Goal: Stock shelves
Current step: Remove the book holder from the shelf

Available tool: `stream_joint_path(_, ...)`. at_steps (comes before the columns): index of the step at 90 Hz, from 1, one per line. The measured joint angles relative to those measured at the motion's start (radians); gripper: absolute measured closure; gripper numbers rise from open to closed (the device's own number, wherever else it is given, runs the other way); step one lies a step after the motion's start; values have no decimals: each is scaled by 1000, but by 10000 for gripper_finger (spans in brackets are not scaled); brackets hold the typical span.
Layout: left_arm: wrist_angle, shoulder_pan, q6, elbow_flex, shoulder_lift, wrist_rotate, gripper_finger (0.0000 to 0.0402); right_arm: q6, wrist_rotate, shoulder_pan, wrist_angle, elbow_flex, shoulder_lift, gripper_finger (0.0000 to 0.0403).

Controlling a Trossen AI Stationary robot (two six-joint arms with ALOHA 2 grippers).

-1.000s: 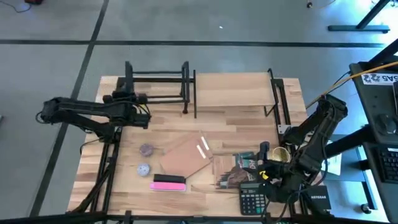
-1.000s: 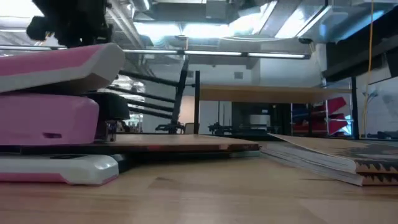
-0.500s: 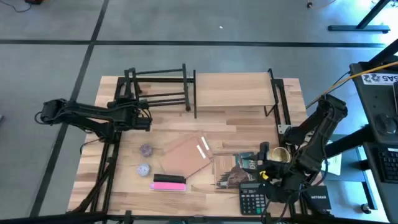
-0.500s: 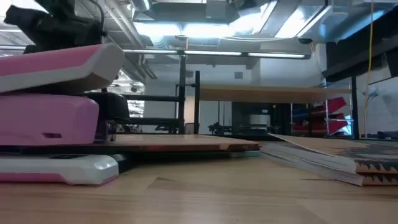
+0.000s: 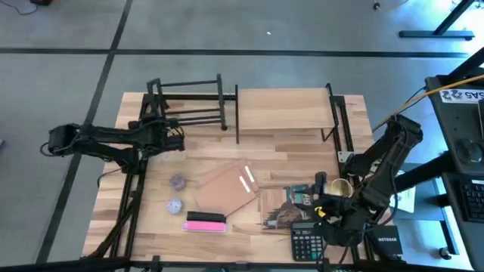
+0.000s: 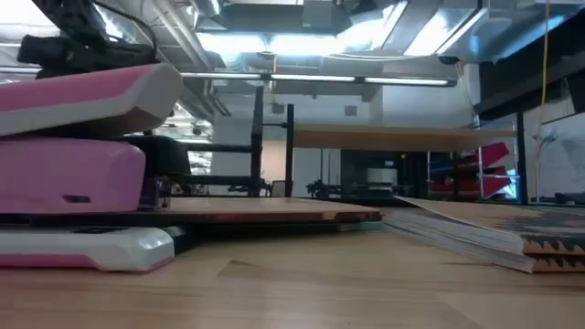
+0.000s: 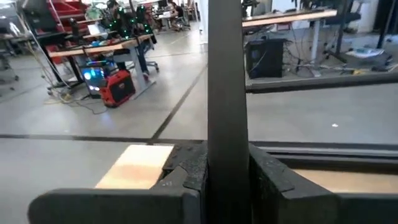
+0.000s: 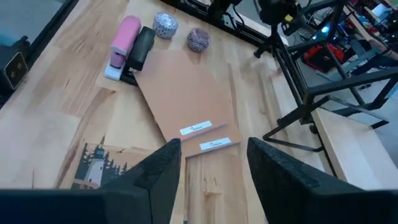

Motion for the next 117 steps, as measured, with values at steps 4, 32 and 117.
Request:
stream_joint_path(4, 27, 12, 42, 0, 0, 0, 348, -2, 0, -8, 3, 0, 0, 233)
stream_joint_path(32, 200, 110, 332, -1, 2, 8, 340, -3, -10, -50, 12, 0, 0, 233)
stream_joint_path(117, -23, -11, 610, 227, 0, 193, 192, -384, -256, -184, 228, -60, 26, 233)
